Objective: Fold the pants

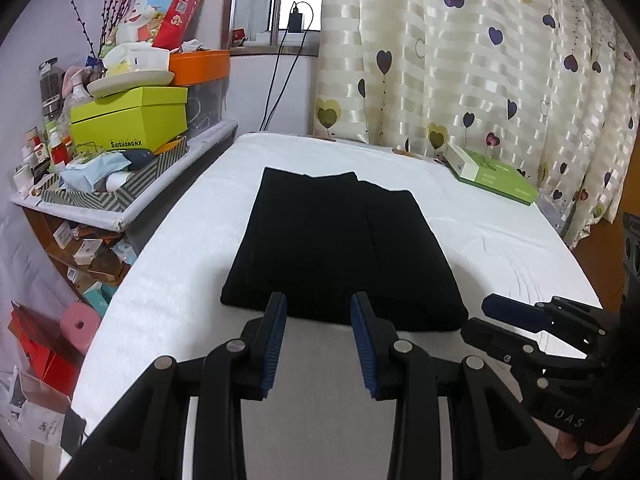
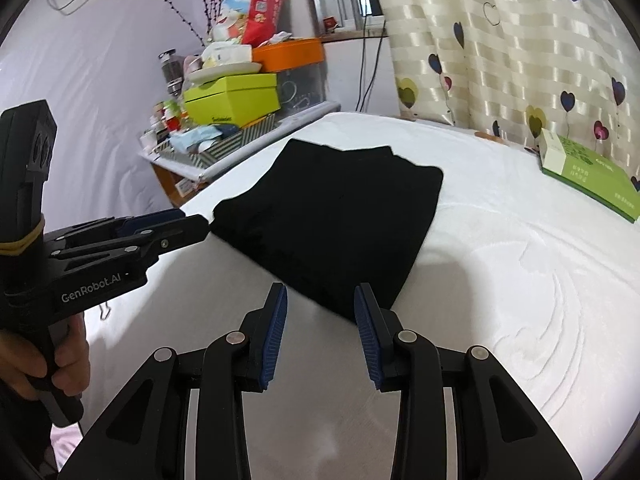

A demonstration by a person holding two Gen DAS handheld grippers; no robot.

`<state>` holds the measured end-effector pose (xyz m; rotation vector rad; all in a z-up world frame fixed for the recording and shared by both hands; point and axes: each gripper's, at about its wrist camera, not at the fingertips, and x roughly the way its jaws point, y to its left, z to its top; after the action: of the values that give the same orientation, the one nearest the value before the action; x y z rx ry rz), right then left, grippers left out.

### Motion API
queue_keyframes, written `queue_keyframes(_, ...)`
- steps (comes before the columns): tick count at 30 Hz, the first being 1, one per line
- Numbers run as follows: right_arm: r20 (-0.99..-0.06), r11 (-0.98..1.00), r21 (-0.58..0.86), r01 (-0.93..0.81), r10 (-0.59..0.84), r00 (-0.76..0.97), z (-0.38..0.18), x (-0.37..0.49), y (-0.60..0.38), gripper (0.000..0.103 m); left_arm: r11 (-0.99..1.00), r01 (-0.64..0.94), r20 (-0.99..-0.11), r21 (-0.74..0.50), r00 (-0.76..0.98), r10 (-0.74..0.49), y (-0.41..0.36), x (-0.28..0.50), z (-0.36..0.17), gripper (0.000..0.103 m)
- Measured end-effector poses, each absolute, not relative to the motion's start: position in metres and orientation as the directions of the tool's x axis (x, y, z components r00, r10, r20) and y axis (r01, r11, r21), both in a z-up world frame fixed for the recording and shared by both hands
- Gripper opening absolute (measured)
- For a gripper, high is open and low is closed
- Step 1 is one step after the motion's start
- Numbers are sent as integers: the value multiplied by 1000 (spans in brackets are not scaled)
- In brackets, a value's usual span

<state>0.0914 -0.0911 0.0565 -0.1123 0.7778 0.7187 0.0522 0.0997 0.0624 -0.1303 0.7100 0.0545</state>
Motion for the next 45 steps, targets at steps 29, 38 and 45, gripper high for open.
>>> queue_keyframes(29,-764,787,70,-613,438,474,21,83,-90,36,994,-112,-724,-11,686,70,84,56,25,37)
queue_keyframes(38,-786,792,8,-611,383,486,14,79,-88,37,993,-119,-759,8,646,83,79,48,4,37)
queue_keyframes(45,-786,792,7,-611,382,486,13,79,-87,37,993,-117,-761,21,642,92,78,48,4,38)
